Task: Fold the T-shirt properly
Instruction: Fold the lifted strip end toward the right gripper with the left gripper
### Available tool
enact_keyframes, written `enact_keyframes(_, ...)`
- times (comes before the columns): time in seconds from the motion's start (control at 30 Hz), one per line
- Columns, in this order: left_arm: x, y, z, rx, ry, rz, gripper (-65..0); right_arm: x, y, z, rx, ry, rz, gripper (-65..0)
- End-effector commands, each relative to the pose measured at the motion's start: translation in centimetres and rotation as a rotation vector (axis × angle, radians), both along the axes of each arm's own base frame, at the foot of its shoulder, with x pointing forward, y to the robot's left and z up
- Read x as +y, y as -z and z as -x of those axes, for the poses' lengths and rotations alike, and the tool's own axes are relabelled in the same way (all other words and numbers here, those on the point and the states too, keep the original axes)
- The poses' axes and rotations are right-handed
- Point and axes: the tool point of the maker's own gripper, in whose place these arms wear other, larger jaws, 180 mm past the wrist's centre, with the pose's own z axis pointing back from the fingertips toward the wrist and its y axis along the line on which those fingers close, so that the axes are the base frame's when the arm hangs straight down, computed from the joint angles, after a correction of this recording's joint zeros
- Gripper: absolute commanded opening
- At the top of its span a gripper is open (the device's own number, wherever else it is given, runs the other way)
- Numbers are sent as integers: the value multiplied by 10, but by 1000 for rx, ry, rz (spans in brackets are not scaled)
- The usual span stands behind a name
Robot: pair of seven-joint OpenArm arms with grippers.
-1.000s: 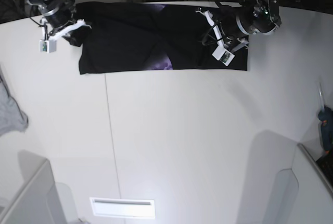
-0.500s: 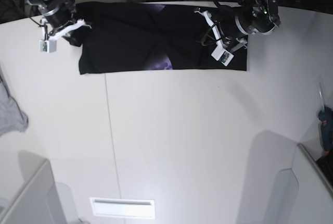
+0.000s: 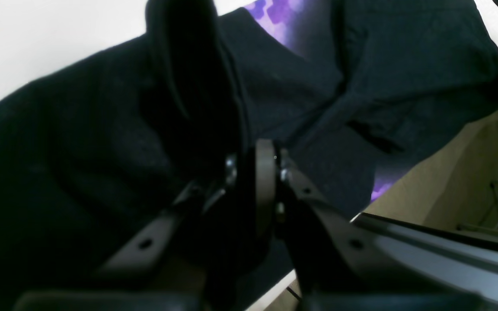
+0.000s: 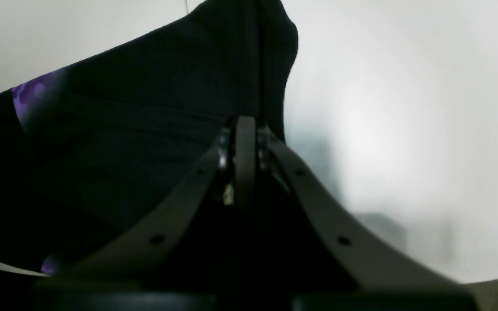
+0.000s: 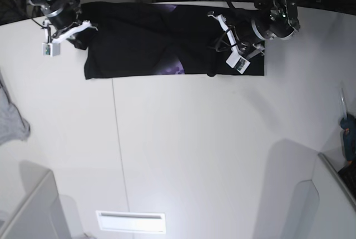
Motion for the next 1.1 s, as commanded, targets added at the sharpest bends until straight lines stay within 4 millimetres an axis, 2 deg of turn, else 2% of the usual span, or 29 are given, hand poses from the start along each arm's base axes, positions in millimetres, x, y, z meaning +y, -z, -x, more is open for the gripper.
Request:
enact_keyframes(0.0,-4,-8,-5,-32,0,27,-650,-2,-8,-5,-39,-4,5,-650)
enact_keyframes(1.07,-4,-6,0,-20,3,26,-650,-2,-10,-10,-49,1,5,-650)
